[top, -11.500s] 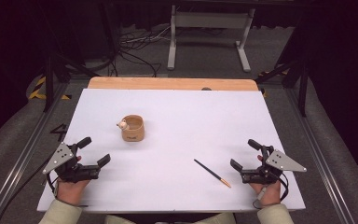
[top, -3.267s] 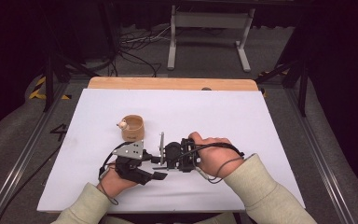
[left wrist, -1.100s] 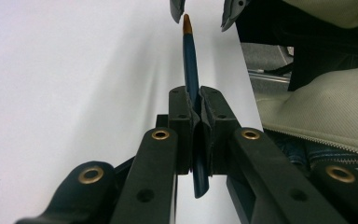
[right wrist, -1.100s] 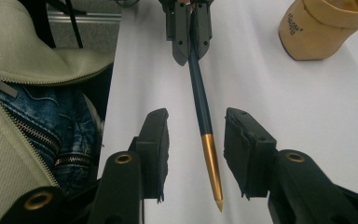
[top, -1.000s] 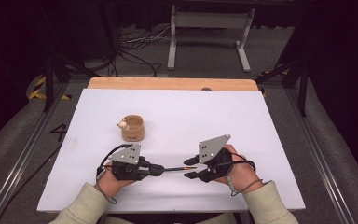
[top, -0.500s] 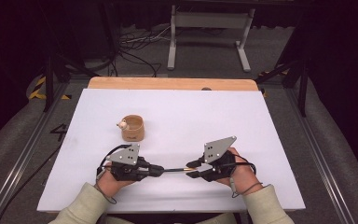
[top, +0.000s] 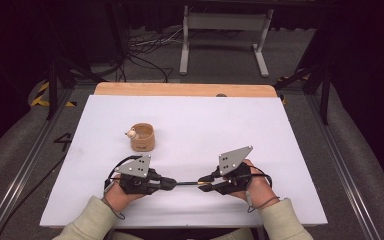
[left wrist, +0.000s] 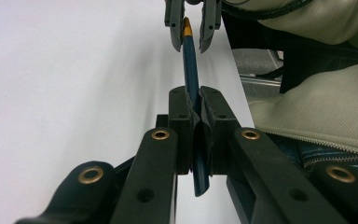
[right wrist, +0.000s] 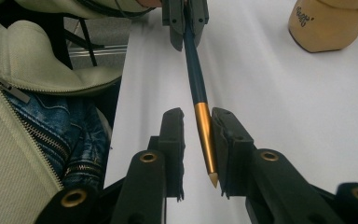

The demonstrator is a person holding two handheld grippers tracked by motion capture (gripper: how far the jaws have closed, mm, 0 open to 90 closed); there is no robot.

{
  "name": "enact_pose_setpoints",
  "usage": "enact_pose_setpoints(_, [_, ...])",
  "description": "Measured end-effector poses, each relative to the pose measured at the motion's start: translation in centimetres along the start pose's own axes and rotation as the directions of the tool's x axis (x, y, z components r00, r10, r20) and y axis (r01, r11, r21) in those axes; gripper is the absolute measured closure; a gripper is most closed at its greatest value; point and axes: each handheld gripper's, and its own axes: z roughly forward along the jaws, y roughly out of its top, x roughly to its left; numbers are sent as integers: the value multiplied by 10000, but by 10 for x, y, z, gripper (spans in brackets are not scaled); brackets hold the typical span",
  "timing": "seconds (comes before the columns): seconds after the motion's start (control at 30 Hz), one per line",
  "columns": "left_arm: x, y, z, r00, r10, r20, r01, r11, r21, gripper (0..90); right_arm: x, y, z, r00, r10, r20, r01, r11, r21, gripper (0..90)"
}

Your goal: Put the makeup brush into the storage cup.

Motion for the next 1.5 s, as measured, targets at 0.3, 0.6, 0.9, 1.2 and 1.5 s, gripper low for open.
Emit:
enact_pose_setpoints(0.3, [0, 0, 1, 10000, 61, 67, -60, 10000, -34, 841, -1, -2, 1, 10000, 17, -37, -17, 10000, 20, 815])
enact_pose_setpoints(0.6, [0, 0, 1, 9998, 93, 162, -92, 9999, -56, 839, 0, -1, -1, 9998, -46, -184, 47, 10000, 50, 837])
enact_pose_setpoints(0.9, [-1, 1, 1, 9996, 117, 261, -116, 9999, -40, 839, 1, 1, -1, 9997, -70, -250, 74, 9999, 154, 843])
enact_pose_setpoints(1.2, [-3, 2, 1, 9996, 129, 271, -129, 9999, 1, 833, 3, 2, -3, 9995, -55, -319, 67, 9993, 355, 845])
enact_pose_setpoints(1.5, [0, 1, -3, 9994, -49, 345, 54, 9999, -128, 771, 6, 12, -6, 9998, -19, -209, 37, 9962, 865, 846])
